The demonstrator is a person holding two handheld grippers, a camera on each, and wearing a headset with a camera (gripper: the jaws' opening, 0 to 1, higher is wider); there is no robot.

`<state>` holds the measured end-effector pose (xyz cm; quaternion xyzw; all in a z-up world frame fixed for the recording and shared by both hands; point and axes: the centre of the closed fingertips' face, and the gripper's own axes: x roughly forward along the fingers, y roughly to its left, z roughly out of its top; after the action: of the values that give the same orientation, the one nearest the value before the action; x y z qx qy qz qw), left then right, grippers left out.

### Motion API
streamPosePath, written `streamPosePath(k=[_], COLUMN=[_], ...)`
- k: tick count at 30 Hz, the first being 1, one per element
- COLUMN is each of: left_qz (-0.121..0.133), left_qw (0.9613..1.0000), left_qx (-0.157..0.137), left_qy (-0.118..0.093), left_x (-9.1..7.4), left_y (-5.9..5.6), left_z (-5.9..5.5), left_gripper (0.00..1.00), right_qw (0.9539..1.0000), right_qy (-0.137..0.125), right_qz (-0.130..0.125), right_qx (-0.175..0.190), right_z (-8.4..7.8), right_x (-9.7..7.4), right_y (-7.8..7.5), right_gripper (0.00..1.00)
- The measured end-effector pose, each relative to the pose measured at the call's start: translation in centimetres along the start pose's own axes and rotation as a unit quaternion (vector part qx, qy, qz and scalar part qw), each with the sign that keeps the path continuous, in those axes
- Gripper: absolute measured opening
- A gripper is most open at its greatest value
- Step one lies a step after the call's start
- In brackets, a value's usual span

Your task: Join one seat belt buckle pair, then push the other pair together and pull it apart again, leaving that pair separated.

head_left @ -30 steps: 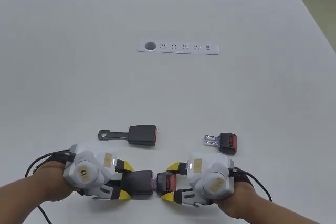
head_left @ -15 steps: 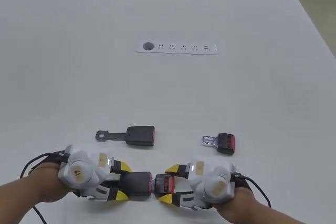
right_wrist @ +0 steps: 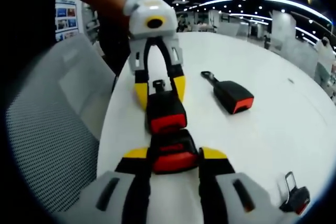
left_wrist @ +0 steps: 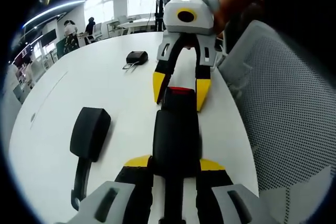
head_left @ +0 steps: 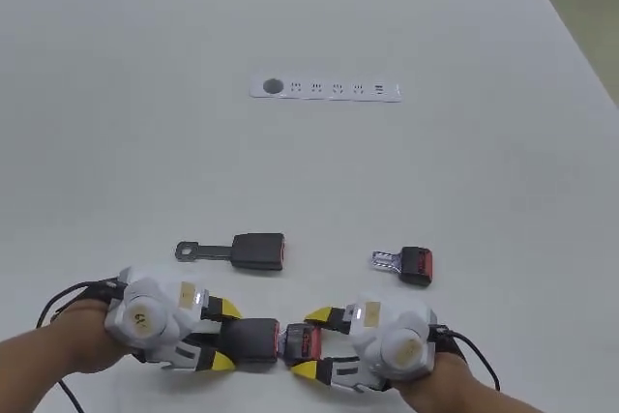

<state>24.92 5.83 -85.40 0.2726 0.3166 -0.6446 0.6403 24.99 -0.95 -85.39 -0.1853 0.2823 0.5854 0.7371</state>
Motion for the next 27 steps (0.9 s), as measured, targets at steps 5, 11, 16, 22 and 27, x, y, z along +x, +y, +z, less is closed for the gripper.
streamPosePath(k=[5,11,16,22,27], left_qz=[0.004,0.01,0.012,0.016,0.019], left_qw=[1.0,0.9999,0.9998,0.9997,0.9996], left_qx=[-0.003,-0.01,-0.014,-0.018,-0.013], left_qy=[-0.003,-0.006,-0.006,0.001,0.018], left_x=[0.06,0.17,0.17,0.27,0.34], left_y=[-0.02,0.14,0.13,0.13,0.03], left_z=[0.09,-0.05,-0.12,0.04,0.1], left_gripper=[0.31,0.32,0.32,0.32,0.33], right_qw=[0.9999,0.9999,0.9998,0.9998,0.9997], right_qy=[-0.007,-0.012,-0.011,-0.002,-0.002], right_qz=[-0.003,-0.007,-0.011,-0.018,-0.025], right_qx=[0.008,0.01,0.011,-0.007,-0.004], right_z=[-0.01,-0.03,-0.11,0.07,0.1], right_x=[-0.03,-0.06,-0.06,-0.03,-0.09], right_y=[0.08,0.07,0.22,0.38,0.52], right_gripper=[0.34,0.35,0.35,0.36,0.37])
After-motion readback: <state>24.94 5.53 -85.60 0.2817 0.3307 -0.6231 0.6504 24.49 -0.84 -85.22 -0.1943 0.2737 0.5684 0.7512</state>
